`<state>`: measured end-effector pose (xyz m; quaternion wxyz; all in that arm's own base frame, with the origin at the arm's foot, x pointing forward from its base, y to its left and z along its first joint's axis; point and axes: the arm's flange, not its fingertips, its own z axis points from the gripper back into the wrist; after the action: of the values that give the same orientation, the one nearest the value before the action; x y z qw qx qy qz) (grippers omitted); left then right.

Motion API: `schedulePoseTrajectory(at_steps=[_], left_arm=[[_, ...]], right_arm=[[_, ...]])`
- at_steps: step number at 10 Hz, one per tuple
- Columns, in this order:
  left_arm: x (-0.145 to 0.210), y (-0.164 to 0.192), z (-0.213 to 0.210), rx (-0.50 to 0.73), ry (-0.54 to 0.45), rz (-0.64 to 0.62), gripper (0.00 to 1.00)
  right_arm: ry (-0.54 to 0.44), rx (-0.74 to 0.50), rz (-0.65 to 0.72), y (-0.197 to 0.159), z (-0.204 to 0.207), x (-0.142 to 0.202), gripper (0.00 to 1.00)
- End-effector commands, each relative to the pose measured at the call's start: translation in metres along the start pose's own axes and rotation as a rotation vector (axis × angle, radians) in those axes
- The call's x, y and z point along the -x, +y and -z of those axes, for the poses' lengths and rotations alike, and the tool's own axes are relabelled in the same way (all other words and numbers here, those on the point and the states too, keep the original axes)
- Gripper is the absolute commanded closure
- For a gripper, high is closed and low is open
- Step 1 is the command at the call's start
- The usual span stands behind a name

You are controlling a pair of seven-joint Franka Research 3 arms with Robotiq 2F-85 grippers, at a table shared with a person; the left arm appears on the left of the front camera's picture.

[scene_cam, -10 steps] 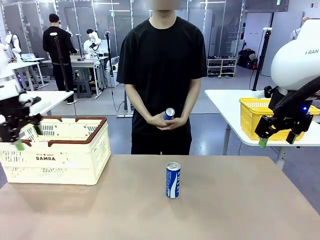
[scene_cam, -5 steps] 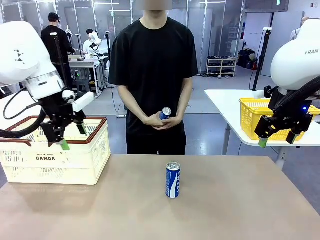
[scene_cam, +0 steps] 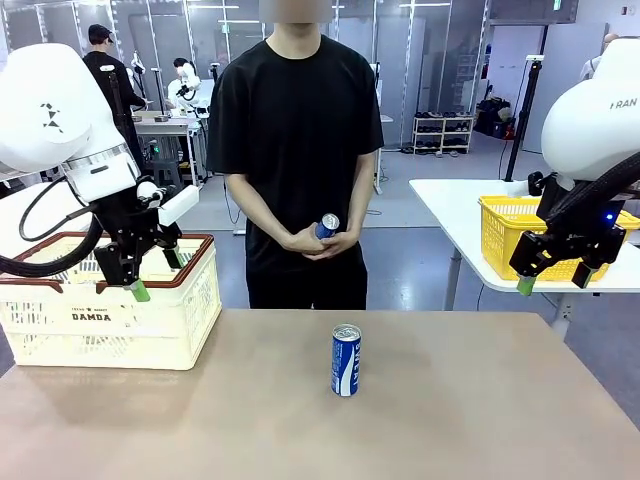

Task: Place the drinks into the Shopping basket.
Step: Pick up one drink and place it into the Shopping basket.

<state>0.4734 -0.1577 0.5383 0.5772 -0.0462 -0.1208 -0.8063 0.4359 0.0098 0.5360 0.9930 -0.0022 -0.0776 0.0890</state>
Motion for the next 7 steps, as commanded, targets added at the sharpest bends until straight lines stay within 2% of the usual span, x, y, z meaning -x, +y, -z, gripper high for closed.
schedulePoseTrajectory(at_steps=[1, 3, 4, 7], left_arm=[[0.001, -0.002, -0.002, 0.006, -0.003, 0.001, 0.0], [0.002, -0.001, 0.0, -0.014, -0.021, -0.014, 0.0], [-0.017, 0.005, 0.005, -0.01, -0.021, 0.023, 0.0], [-0.087, 0.033, 0.022, 0.01, 0.004, 0.024, 0.0]], right_arm=[[0.005, 0.002, 0.0, -0.002, -0.003, 0.0, 0.0], [0.005, 0.002, 0.0, -0.002, -0.003, 0.0, 0.0], [0.005, 0.002, 0.0, -0.002, -0.003, 0.0, 0.0], [0.005, 0.002, 0.0, -0.002, -0.003, 0.0, 0.0]])
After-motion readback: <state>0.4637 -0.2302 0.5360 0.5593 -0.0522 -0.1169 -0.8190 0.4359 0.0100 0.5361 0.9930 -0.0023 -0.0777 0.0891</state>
